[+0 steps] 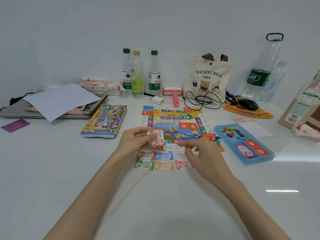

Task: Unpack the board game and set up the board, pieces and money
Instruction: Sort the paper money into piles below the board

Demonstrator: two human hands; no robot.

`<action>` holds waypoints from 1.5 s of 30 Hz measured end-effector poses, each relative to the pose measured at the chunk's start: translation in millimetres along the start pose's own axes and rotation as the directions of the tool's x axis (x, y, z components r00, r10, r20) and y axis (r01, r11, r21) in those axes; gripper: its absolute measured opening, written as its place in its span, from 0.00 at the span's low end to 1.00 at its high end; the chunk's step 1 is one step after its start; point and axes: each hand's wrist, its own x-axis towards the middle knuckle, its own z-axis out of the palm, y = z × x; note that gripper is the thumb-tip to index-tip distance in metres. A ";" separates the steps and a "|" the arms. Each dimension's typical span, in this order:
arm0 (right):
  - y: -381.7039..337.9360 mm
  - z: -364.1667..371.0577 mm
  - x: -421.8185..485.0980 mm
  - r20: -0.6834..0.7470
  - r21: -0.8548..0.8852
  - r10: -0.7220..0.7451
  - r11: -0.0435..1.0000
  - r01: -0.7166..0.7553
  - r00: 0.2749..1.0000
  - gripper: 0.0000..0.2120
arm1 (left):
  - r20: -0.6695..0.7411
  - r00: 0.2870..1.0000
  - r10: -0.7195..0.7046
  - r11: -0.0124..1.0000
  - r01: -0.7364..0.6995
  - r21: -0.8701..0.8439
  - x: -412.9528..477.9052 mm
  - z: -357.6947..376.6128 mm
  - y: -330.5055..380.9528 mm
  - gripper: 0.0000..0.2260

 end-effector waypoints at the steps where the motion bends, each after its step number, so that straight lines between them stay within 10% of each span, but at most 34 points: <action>1: -4.2 1.9 6.4 -0.036 0.096 0.035 0.995 -0.031 0.999 0.10 | 0.005 1.000 0.001 1.000 -0.001 -0.009 -1.3 1.5 0.0 0.10; 7: -25.6 8.9 34.3 -0.036 0.375 0.159 0.917 -0.134 0.987 0.04 | 0.056 0.997 0.054 0.998 -0.056 0.038 -7.0 6.3 2.3 0.14; 45: -22.5 17.7 35.4 0.042 0.652 0.326 0.707 -0.273 0.944 0.05 | 0.098 0.994 0.046 0.994 -0.055 0.091 -8.5 3.4 6.3 0.12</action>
